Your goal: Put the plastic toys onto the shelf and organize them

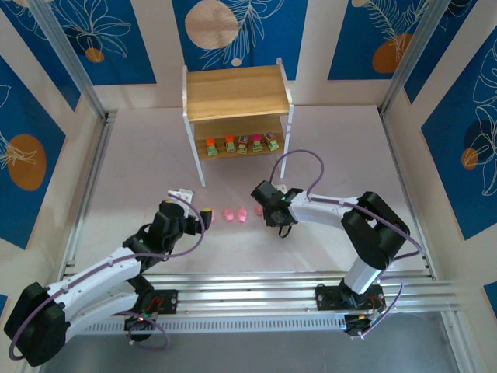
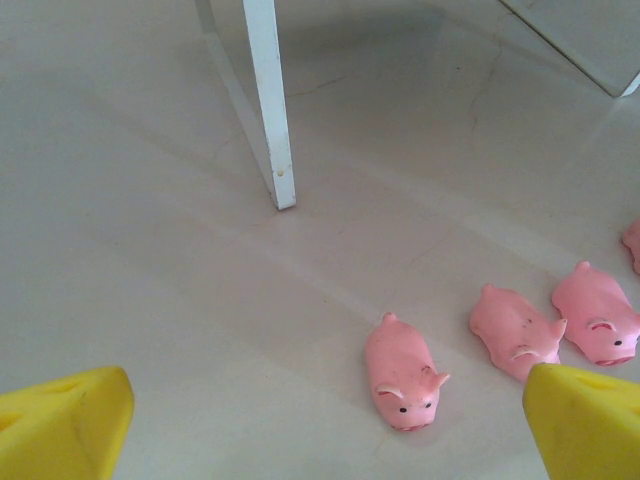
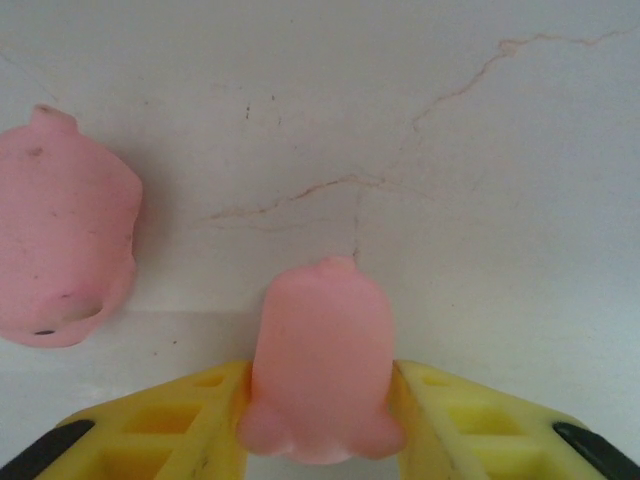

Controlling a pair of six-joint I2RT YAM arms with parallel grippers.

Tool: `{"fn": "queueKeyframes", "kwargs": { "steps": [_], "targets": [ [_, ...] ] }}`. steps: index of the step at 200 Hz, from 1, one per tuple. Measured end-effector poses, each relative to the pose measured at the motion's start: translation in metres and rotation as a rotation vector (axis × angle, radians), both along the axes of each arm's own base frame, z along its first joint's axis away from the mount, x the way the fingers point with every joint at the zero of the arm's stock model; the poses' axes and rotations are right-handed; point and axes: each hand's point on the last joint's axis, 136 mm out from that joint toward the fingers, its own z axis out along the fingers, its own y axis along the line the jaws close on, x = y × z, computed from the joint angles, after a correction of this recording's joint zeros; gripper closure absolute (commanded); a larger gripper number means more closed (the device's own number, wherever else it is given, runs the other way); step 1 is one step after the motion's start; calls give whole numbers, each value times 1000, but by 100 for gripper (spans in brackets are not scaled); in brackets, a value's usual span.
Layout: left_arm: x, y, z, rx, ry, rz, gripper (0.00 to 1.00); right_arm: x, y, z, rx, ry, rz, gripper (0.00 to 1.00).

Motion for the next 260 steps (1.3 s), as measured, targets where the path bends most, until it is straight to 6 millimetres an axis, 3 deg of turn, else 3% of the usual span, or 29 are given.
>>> {"fn": "queueKeyframes", "kwargs": {
  "steps": [70, 121, 156, 260],
  "targets": [
    [0, 0, 0, 0, 0, 0, 0, 9, 3, 8, 11, -25, -11, 59],
    [0, 0, 0, -2, 1, 2, 0, 10, 0, 1, -7, -8, -18, 60],
    [0, 0, 0, -2, 0, 2, 0, 10, 0, 1, -10, -8, -19, 68],
    [0, 0, -1, -1, 2, 2, 0, 7, -6, 6, -31, -7, -11, 71]
  ]
}}
